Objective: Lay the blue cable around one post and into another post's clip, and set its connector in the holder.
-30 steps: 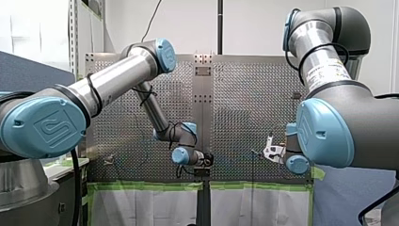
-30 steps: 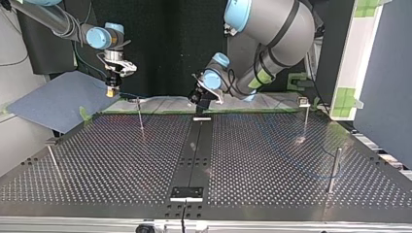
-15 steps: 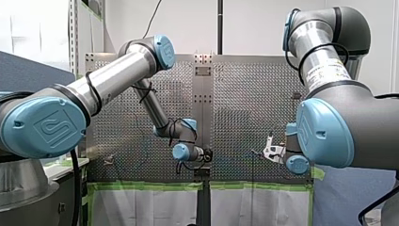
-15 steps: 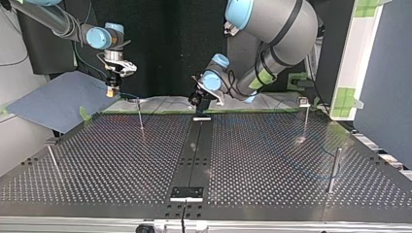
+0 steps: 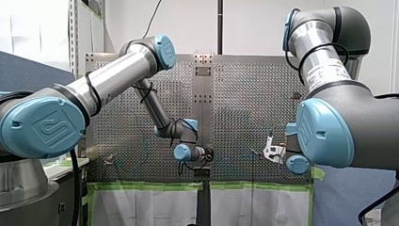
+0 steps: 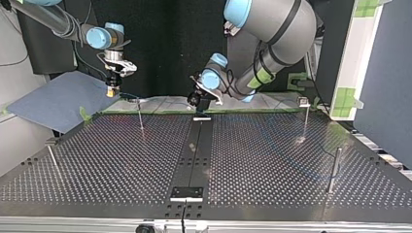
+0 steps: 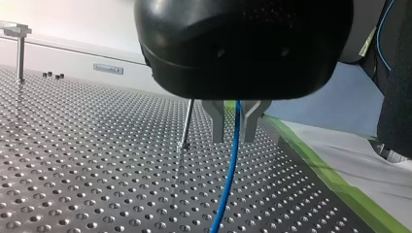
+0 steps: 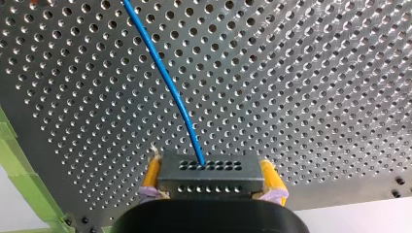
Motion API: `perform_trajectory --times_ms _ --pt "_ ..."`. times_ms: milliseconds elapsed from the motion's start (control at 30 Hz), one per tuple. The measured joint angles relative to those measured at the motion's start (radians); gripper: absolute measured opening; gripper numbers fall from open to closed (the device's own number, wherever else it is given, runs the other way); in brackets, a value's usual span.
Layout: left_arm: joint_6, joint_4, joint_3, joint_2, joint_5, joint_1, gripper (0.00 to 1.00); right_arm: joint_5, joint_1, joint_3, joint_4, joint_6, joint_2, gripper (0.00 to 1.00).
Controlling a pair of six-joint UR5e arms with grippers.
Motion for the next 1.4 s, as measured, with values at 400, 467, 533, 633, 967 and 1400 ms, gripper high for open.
perform_trajectory --times_ms 400,467,533,633,967,1400 --pt "0.014 -0.002 0.0 0.0 -0.061 -0.003 0.07 0.0 0.0 0.0 0.003 0.0 0.0 0.02" --pt "0.02 -0.004 0.0 0.0 -0.07 -0.004 0.07 0.0 0.0 0.0 0.004 0.0 0.0 0.02" --pt "0.023 -0.005 0.0 0.0 -0.074 -0.005 0.04 0.0 0.0 0.0 0.005 0.0 0.0 0.02" --pt "0.028 -0.007 0.0 0.0 -0.077 -0.007 0.04 0.0 0.002 0.0 0.006 0.0 0.0 0.02" --pt "0.031 -0.017 0.0 0.0 -0.079 -0.009 0.22 0.0 0.005 0.0 0.006 0.0 0.0 0.02" --pt "0.026 -0.024 0.0 0.0 -0.081 -0.009 0.26 0.0 0.005 0.0 0.006 0.0 0.0 0.02"
